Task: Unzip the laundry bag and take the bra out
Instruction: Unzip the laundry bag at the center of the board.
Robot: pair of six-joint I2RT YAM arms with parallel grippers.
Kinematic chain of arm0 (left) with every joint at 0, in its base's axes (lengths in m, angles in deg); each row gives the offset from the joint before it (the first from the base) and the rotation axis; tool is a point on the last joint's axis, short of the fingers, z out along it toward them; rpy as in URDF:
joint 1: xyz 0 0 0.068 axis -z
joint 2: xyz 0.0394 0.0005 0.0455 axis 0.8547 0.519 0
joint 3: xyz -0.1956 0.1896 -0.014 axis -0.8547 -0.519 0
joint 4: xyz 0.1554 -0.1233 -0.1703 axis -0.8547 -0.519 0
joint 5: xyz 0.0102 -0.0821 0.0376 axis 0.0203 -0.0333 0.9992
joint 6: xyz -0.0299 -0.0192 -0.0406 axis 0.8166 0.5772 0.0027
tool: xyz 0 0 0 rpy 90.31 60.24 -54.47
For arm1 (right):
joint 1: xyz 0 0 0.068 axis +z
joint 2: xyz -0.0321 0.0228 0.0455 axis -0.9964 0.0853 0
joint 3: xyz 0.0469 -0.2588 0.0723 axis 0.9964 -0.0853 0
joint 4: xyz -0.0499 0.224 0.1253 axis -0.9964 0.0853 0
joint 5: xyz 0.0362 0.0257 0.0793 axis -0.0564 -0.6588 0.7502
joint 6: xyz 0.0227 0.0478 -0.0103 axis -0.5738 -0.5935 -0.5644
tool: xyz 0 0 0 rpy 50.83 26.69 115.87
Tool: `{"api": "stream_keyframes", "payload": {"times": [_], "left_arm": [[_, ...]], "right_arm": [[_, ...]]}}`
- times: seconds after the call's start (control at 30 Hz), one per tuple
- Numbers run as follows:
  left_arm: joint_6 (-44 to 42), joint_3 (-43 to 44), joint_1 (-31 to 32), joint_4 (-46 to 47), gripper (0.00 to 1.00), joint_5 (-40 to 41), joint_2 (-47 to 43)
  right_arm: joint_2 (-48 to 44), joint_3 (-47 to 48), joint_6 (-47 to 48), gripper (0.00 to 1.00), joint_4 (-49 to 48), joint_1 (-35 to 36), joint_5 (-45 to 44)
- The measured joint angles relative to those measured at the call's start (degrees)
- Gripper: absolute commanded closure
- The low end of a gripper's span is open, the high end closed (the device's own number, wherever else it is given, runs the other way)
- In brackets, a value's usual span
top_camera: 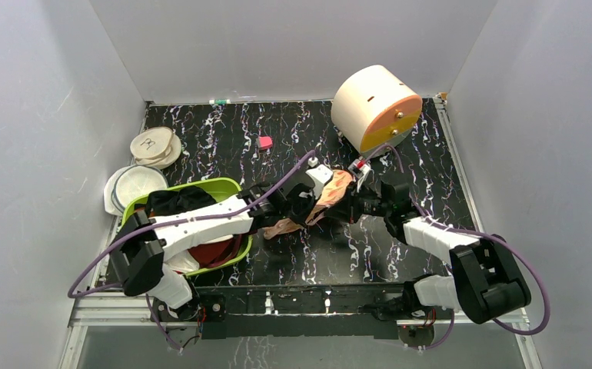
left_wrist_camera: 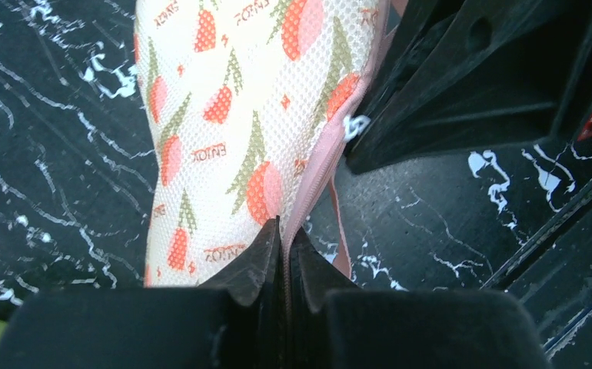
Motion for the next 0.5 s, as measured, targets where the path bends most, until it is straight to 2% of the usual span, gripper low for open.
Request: {"api": "stream_keyframes", "payload": {"times": [0.2, 0.5], "left_arm": [[-0.13, -3.91, -0.02, -0.79, 1.00, 2.89, -6.19], [-0.57, -10.34, -0.02, 1.07, 1.00, 4.70, -14.34]], "right_arm": [[-1.51, 0.61, 3.50, 1.00, 3.76, -1.64, -2.99], [5.88, 4.44, 4.87, 1.00, 7.78, -12.02, -3.15]]}}
